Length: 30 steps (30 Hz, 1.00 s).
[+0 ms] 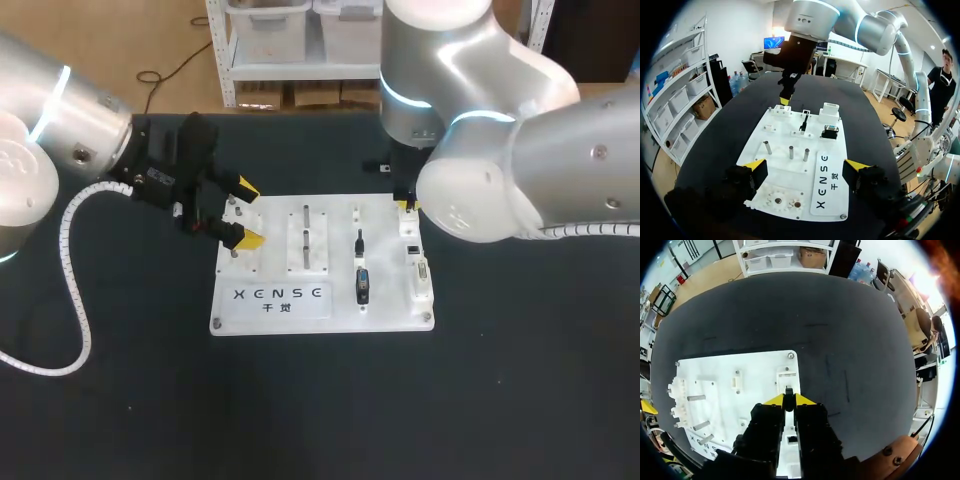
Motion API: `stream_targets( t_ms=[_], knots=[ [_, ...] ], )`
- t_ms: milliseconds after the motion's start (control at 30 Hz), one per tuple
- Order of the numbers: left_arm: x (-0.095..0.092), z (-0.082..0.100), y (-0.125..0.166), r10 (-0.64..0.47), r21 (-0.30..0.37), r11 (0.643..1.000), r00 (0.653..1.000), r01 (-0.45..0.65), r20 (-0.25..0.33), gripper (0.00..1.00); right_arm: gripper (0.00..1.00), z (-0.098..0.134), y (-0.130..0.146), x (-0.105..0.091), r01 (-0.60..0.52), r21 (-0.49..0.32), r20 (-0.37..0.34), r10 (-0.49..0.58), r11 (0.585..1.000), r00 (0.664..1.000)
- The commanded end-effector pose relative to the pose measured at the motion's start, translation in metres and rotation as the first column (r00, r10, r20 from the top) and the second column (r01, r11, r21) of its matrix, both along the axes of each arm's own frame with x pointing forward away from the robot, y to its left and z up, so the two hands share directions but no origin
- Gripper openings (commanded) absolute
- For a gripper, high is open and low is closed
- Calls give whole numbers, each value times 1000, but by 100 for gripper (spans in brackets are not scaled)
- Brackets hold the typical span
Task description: Insert the USB connector, Ethernet cable, and multi-pin plug into their matching sockets one by one.
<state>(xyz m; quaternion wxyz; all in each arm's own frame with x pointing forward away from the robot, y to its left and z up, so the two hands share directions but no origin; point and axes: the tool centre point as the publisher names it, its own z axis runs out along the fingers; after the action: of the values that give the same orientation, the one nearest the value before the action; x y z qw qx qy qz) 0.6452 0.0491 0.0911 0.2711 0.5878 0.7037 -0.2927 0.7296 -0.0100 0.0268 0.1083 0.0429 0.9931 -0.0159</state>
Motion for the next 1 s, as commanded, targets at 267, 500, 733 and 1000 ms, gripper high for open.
stream_targets(
  t_ms=[267, 500, 733, 1000],
  knots=[
    [1, 0, 0, -2, 1, 1000, 1000, 2, -2, 100, 0, 3, -2, -3, 2, 5, 13, -2, 1000, 1000],
    [1, 0, 0, -2, 1, 1000, 1000, 2, -2, 100, 0, -1, -3, -1, -1, -3, 11, 2, 1000, 1000],
    [1, 0, 0, -2, 1, 1000, 1000, 2, -2, 100, 0, -7, -5, -1, 7, -4, -3, -7, 1000, 1000],
    [1, 0, 0, -2, 1, 1000, 1000, 2, -2, 100, 0, -8, 2, -2, 1, 8, -10, -1, 1000, 1000]
  ],
)
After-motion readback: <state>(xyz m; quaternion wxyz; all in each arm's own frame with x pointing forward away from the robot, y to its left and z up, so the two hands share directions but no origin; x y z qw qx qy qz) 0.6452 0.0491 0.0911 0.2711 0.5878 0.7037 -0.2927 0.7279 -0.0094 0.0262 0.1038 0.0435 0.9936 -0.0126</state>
